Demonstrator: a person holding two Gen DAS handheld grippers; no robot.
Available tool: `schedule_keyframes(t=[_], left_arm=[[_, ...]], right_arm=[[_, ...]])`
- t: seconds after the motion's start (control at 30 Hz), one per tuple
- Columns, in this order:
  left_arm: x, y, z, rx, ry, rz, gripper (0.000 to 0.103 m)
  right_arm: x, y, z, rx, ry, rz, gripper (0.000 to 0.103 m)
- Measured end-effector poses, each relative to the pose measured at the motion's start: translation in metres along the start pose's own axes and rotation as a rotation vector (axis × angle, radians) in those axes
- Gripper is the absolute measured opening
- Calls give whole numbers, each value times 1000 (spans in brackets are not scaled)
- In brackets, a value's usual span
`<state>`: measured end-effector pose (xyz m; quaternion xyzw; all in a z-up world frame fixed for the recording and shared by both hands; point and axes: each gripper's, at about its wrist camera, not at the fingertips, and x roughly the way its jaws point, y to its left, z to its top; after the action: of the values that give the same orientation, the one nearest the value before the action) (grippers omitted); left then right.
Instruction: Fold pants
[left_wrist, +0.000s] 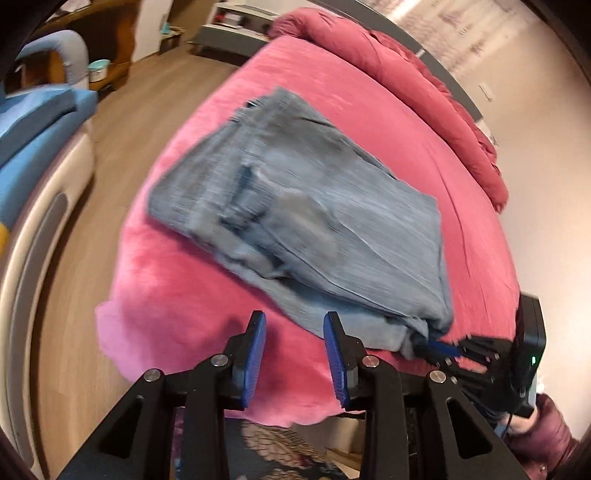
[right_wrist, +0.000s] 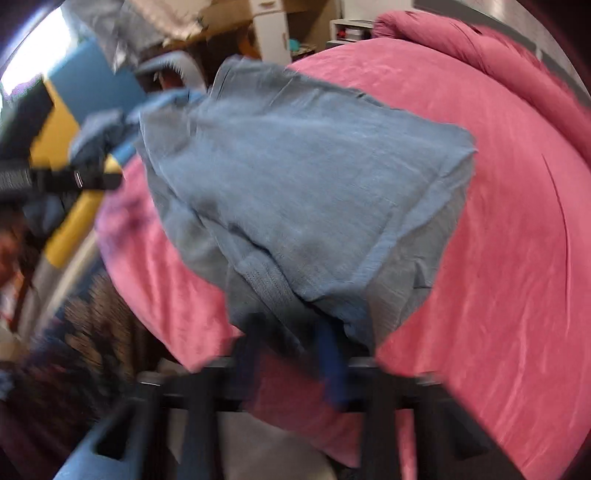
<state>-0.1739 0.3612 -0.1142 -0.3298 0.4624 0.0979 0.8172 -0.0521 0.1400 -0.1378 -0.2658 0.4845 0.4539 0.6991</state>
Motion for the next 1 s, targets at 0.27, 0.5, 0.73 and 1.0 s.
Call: schedule_keyframes(t=[0.27,0.5,0.73,1.0], left_arm=[[-14,16,20,-15,-55,-12,42],[7,-6,24,-13,-18,-62,49],[28,-9,44,-98,-15,-38,20],[29,-15,42,-47,-17,74,7]], right_arm=[[-2,-15,-38,38,96,24,2],[-23,-54,-45,335,21,185,43],[-22,-24,-11,199,-31,77,43],[6,10,1,-53,-37,-135,7]])
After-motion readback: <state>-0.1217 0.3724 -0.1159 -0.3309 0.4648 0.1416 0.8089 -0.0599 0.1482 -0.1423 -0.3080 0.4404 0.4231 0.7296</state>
